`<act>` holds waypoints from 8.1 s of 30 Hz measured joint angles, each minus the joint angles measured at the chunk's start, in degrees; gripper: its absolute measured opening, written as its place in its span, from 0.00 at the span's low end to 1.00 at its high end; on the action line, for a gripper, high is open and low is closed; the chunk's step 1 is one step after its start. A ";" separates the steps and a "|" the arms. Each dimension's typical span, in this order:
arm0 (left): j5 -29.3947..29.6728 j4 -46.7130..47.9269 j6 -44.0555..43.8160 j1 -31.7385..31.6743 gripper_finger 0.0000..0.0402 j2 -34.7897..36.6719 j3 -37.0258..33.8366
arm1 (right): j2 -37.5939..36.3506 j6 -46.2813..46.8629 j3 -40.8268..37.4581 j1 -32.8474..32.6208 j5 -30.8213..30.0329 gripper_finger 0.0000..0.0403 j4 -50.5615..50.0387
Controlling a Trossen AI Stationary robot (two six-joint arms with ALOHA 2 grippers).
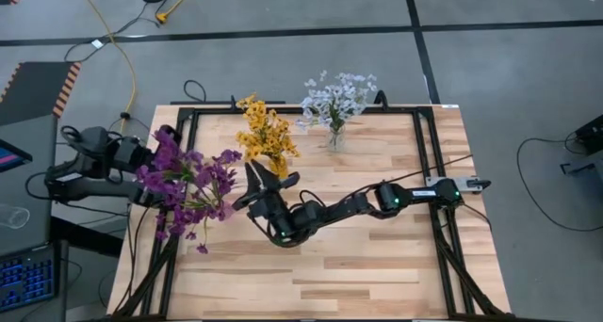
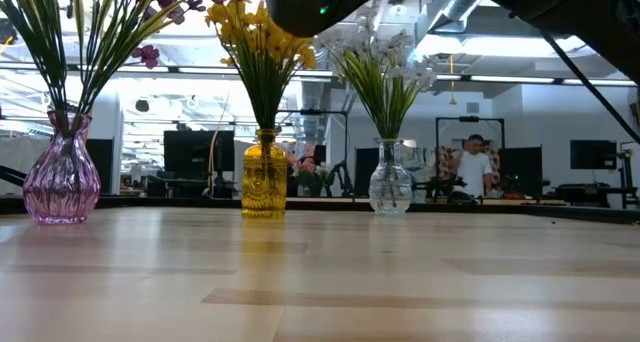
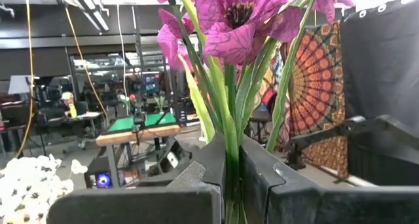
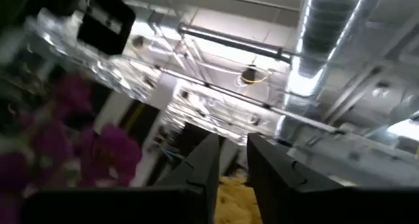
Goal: Sort flowers into vase by color
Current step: Put the violet flowers into the violet vase
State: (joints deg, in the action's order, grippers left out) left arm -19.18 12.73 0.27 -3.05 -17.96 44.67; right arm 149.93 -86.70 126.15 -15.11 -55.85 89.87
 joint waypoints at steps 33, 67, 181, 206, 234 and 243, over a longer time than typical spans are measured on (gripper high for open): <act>0.05 2.89 6.02 0.00 0.00 0.13 -2.58 | -9.09 -29.44 -0.02 0.47 -4.59 0.06 0.02; 3.73 2.84 7.72 -0.04 0.00 0.13 -2.58 | -66.89 -19.02 -63.01 15.93 -11.60 0.05 -0.29; 13.01 -0.47 5.03 10.25 0.26 0.11 -17.42 | -109.02 84.77 -107.82 17.76 42.31 0.08 -57.25; 9.26 13.87 -1.63 10.25 0.28 0.13 -9.01 | -109.02 84.79 -107.82 17.76 42.31 0.08 -57.25; 13.20 25.75 -1.56 10.25 0.28 0.13 -3.91 | -109.87 91.29 -108.89 22.04 44.63 0.08 -72.85; 13.18 25.68 -2.95 10.25 0.28 0.13 -3.91 | -115.69 94.41 -121.21 24.66 46.10 0.08 -61.76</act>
State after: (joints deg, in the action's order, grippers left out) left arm -6.00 38.41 -2.69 7.20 -17.82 40.75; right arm 34.24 7.71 4.94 9.55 -9.76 28.11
